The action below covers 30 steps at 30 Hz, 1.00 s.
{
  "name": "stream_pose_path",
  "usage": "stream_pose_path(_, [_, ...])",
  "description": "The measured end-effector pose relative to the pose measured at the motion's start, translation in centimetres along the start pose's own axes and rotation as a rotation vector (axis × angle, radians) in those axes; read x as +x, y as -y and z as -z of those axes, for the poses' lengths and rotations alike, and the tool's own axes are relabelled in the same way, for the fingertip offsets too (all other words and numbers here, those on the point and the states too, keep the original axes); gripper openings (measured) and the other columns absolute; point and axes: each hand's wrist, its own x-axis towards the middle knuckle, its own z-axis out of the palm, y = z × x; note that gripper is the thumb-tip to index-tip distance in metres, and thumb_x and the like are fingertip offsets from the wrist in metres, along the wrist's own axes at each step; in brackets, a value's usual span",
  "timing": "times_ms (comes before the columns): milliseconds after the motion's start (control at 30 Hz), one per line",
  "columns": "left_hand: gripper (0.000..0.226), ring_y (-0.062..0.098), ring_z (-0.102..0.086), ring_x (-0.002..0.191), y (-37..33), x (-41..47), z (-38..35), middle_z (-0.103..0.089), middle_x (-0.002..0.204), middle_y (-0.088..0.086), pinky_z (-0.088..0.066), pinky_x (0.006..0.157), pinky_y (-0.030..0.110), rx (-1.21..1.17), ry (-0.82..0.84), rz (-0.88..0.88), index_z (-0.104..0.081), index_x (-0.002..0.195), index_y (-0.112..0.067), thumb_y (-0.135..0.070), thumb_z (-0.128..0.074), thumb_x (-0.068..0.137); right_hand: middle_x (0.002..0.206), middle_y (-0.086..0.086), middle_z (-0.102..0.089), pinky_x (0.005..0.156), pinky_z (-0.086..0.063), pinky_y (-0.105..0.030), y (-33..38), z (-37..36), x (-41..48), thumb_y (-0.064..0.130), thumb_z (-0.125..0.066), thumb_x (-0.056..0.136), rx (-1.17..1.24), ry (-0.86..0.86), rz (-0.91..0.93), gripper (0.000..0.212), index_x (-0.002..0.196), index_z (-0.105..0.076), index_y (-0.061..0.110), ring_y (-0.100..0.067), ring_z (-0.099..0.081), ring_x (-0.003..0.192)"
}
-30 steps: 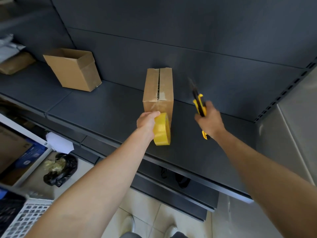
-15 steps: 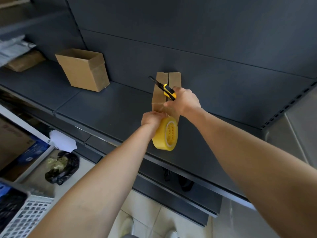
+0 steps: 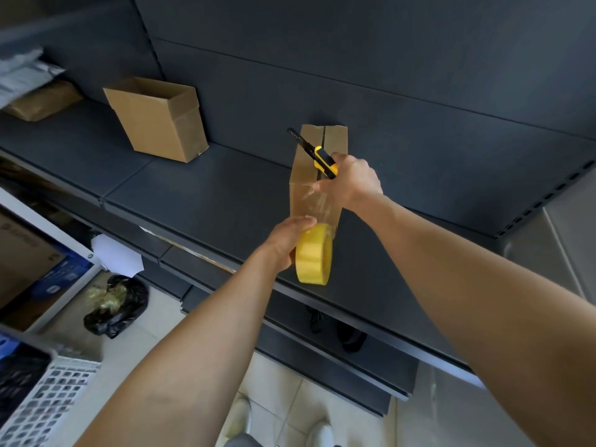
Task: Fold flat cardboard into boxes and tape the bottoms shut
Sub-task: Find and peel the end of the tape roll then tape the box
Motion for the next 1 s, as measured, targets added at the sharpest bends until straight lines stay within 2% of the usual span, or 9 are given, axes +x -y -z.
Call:
stream_pose_path(67, [0.017,0.026,-0.067,0.095,-0.3,0.5,-0.4,-0.068,0.106,0.010,-0.056,0.085,0.041,-0.003,-0.098,-0.025,-0.061,0.099,-0.018,-0.024,-0.068,0.085,0.093,0.000,-0.053,0.068,-0.048,-0.034,-0.4,0.1,-0.4,0.040,-0.067,0.085,-0.008,0.005,0.055,0.044,0.123,-0.052,0.024,-0.023,-0.057,0.085])
stream_pose_path(133, [0.016,0.025,-0.068,0.086,-0.6,1.0,-0.7,-0.070,0.099,0.010,-0.057,0.080,0.039,-0.036,-0.134,-0.044,-0.063,0.095,-0.016,-0.021,-0.071,0.082,0.089,0.000,-0.051,0.064,-0.042,-0.032,-1.6,0.3,-1.4,0.043,-0.062,0.088,-0.004,-0.022,0.158,0.028,0.101,-0.048,0.022,-0.023,-0.055,0.079])
stream_pose_path(200, [0.019,0.024,-0.069,0.079,-0.8,1.4,-0.7,-0.071,0.092,0.009,-0.057,0.071,0.036,-0.044,-0.145,-0.046,-0.064,0.093,-0.015,-0.022,-0.074,0.079,0.085,0.001,-0.048,0.062,-0.039,-0.033,-3.4,0.5,-2.7,0.042,-0.059,0.091,-0.040,-0.083,0.272,0.028,0.091,-0.041,0.020,-0.024,-0.052,0.073])
stream_pose_path(333, [0.020,0.018,-0.069,0.061,-1.1,1.4,0.0,-0.070,0.080,0.006,-0.052,0.049,0.026,-0.053,-0.114,-0.017,-0.066,0.092,-0.014,-0.023,-0.077,0.078,0.088,-0.004,-0.056,0.061,-0.039,-0.033,-7.3,0.3,-4.6,0.039,-0.054,0.094,-0.290,-0.021,0.345,0.028,0.101,-0.048,0.013,-0.029,-0.056,0.074])
stream_pose_path(433, [0.021,0.019,-0.070,0.069,-1.4,1.3,0.6,-0.071,0.084,0.006,-0.054,0.055,0.030,-0.012,-0.096,0.028,-0.067,0.091,-0.019,-0.027,-0.079,0.075,0.092,-0.002,-0.062,0.061,-0.038,-0.032,-9.3,-0.9,-4.7,0.039,-0.047,0.097,-0.428,0.088,0.274,0.025,0.111,-0.045,0.018,-0.023,-0.053,0.072])
stream_pose_path(567, [0.025,0.023,-0.070,0.074,-1.9,1.2,0.9,-0.071,0.083,0.009,-0.057,0.065,0.035,0.013,-0.065,0.104,-0.067,0.092,-0.015,-0.028,-0.078,0.075,0.095,-0.003,-0.064,0.060,-0.037,-0.030,-10.0,-2.3,-4.1,0.036,-0.043,0.100,-0.537,0.098,0.262,0.023,0.116,-0.043,0.019,-0.027,-0.059,0.077])
stream_pose_path(800, [0.019,0.020,-0.068,0.065,-2.7,1.7,0.5,-0.069,0.071,0.007,-0.055,0.057,0.030,0.031,-0.089,0.138,-0.063,0.084,-0.011,-0.024,-0.076,0.077,0.097,-0.007,-0.060,0.066,-0.034,-0.032,-10.0,-4.1,-3.0,0.029,-0.042,0.101,-0.544,0.119,0.153,0.018,0.113,-0.043,0.015,-0.025,-0.053,0.074])
stream_pose_path(900, [0.019,0.018,-0.066,0.053,-2.6,1.8,1.5,-0.067,0.056,0.005,-0.052,0.050,0.027,0.102,-0.092,0.181,-0.063,0.079,-0.009,-0.023,-0.075,0.079,0.100,-0.005,-0.062,0.072,-0.035,-0.034,-11.9,-3.7,-3.4,0.028,-0.043,0.100,-0.700,0.219,0.083,0.018,0.113,-0.044,0.017,-0.026,-0.060,0.087])
stream_pose_path(1000, [0.021,0.021,-0.067,0.061,-2.4,2.1,3.1,-0.069,0.063,0.007,-0.053,0.056,0.030,0.184,-0.063,0.229,-0.064,0.083,-0.008,-0.025,-0.076,0.078,0.108,-0.004,-0.062,0.080,-0.037,-0.037,-13.9,-3.8,-4.1,0.035,-0.048,0.098,-0.693,0.317,-0.007,0.023,0.114,-0.048,0.019,-0.026,-0.058,0.100])
